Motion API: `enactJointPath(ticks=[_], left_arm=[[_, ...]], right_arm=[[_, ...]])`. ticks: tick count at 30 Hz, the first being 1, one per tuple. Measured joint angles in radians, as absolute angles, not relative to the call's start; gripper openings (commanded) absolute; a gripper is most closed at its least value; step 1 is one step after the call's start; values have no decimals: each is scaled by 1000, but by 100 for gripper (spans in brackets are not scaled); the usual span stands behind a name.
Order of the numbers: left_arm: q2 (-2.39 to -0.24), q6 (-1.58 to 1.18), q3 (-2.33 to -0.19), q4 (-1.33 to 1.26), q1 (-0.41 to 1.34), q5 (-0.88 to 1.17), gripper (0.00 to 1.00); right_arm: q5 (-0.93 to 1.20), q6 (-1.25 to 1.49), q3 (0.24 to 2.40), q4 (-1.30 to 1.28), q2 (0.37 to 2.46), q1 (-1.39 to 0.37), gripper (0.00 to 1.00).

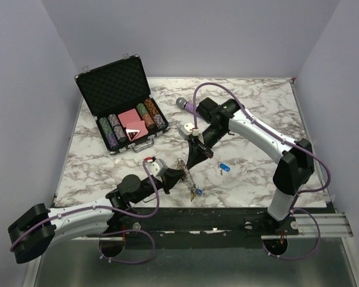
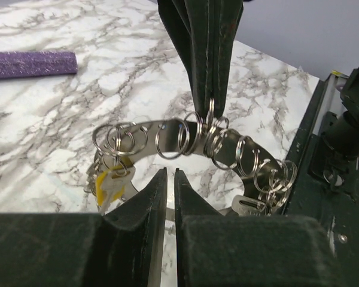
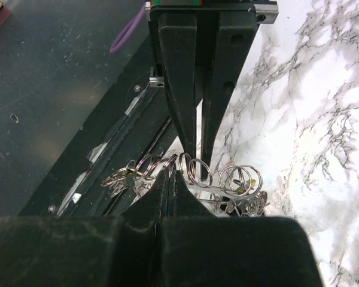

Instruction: Put the keys on the keyring

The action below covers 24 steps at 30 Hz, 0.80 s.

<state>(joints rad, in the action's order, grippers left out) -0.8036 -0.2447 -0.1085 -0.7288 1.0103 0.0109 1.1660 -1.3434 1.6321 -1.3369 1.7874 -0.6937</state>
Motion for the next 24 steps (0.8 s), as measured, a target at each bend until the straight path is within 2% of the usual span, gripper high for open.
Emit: enactJointPath(ticks=[10,24], left_arm=[[-836,-184,-136,-829,1010,-6,17],[-744,-195,-118,-858,1010,36,22]], right_arm=[[1169,-1343,1628,-1337,1787,-694,0],[1169,-1343,1628,-1338,1787,-694,0]])
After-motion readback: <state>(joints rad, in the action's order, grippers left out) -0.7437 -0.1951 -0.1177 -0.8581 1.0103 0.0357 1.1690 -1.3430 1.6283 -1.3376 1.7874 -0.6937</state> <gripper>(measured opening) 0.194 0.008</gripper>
